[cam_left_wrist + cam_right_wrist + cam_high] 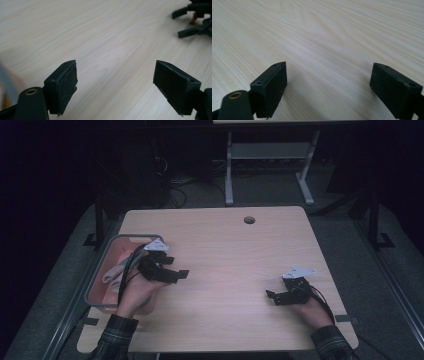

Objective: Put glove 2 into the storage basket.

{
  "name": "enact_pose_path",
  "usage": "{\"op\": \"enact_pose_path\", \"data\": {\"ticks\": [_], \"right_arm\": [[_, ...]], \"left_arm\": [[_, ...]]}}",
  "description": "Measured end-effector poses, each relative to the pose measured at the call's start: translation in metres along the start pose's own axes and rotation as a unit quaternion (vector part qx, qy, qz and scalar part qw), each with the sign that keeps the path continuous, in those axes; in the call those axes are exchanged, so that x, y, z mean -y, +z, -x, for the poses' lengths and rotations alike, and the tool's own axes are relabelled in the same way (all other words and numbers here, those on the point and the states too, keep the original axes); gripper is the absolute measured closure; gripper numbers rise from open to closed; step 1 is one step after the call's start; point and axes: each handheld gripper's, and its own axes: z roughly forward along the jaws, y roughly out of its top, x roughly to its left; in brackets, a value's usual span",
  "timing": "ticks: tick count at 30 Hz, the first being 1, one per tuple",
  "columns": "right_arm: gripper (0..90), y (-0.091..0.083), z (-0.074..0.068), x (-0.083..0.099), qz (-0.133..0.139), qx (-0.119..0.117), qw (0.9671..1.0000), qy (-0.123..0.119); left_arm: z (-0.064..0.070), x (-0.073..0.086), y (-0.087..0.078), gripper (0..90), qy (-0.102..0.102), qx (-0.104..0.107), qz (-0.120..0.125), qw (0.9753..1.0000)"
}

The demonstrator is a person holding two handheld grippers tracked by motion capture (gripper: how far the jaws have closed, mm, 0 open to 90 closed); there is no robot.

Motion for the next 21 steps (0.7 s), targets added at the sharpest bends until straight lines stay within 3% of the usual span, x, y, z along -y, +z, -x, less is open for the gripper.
{"op": "enact_pose_path", "data": {"ticks": [12, 21], "right_arm": [[14.0, 0.0, -0.001, 0.0, -0.001, -0.002, 1.0, 0.003], [14.0, 0.0, -0.001, 0.0, -0.001, -0.003, 1.0, 0.0]], "left_arm": [[0.037, 0.008, 0.045, 18.7, 0.043, 0.031, -0.034, 0.998], [0.056, 0.022, 0.075, 18.5, 0.092, 0.046, -0.052, 0.9934]]}}
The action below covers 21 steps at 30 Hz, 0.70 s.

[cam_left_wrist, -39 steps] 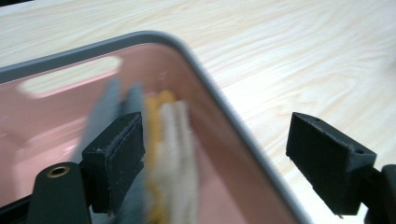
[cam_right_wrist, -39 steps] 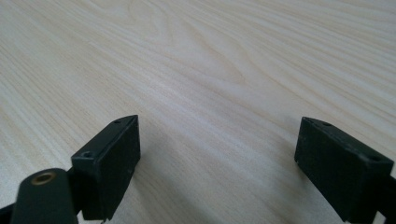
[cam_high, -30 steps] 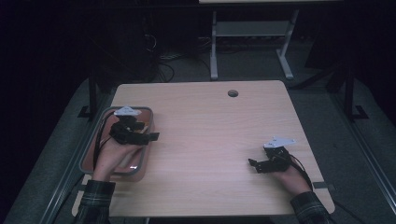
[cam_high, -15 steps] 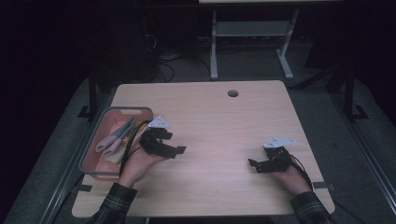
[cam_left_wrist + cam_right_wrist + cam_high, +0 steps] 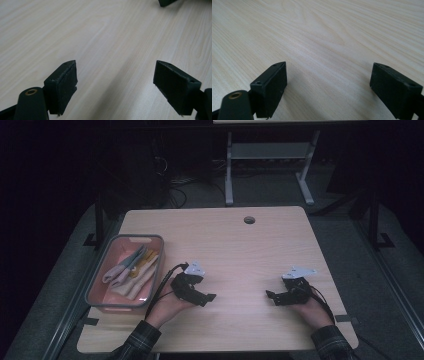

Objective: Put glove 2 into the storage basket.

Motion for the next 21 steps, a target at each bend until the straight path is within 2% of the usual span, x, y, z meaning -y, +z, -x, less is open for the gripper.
{"op": "enact_pose_path", "data": {"ticks": [7, 9, 11, 14, 21], "right_arm": [[14.0, 0.0, 0.0, 0.0, 0.0, 0.0, 1.0, -0.001], [14.0, 0.0, 0.0, 0.0, 0.001, 0.0, 1.0, -0.002], [14.0, 0.0, 0.0, 0.0, 0.001, 0.0, 1.0, -0.002], [14.0, 0.0, 0.0, 0.0, 0.0, 0.0, 1.0, -0.002], [14.0, 0.0, 0.0, 0.0, 0.001, 0.0, 1.0, -0.002]], "left_arm": [[0.004, 0.009, 0.018, 18.1, 0.027, -0.003, -0.011, 0.9996], [0.006, 0.011, 0.021, 17.6, 0.036, -0.014, -0.018, 0.9991], [0.006, 0.013, 0.025, 17.7, 0.032, -0.012, -0.018, 0.9992], [0.006, 0.015, 0.029, 17.7, 0.038, -0.012, -0.029, 0.9988], [0.007, 0.016, 0.032, 17.1, 0.038, -0.009, -0.034, 0.9986]]}}
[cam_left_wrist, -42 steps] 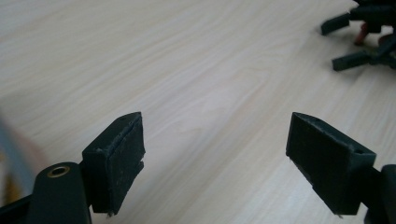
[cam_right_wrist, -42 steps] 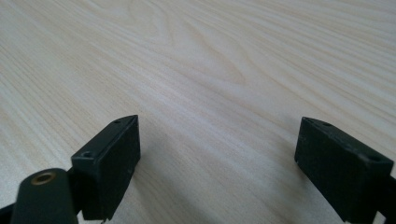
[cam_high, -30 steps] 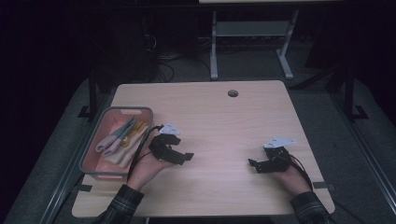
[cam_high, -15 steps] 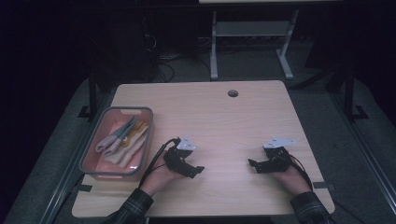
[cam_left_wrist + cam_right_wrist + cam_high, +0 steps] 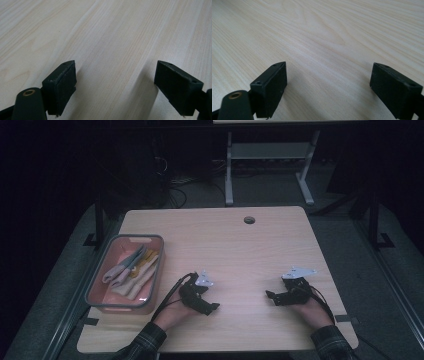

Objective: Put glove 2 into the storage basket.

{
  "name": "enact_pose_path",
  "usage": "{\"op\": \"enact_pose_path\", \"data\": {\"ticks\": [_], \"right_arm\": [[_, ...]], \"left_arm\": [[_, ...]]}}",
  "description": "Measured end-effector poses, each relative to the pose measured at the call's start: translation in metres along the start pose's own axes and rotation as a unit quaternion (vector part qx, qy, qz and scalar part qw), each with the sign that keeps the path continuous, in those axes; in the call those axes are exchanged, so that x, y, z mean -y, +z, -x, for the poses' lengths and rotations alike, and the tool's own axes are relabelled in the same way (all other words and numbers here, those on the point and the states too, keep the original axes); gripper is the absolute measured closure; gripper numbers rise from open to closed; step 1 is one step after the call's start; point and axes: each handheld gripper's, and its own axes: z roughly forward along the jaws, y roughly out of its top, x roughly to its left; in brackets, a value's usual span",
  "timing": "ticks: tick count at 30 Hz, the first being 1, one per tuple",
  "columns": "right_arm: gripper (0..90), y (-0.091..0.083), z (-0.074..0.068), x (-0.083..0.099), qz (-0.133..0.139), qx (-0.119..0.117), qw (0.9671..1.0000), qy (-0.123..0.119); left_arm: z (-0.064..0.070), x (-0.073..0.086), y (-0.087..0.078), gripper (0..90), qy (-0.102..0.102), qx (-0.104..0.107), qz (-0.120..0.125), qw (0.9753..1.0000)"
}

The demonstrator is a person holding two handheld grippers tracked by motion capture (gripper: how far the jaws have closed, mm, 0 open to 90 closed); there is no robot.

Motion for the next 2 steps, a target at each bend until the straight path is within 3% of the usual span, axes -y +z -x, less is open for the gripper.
{"op": "enact_pose_path", "data": {"ticks": [2], "right_arm": [[14.0, 0.0, 0.0, 0.0, 0.0, 0.0, 1.0, 0.001]], "left_arm": [[0.0004, 0.0003, 0.0005, 16.6, 0.001, -0.001, 0.002, 1.0]]}}
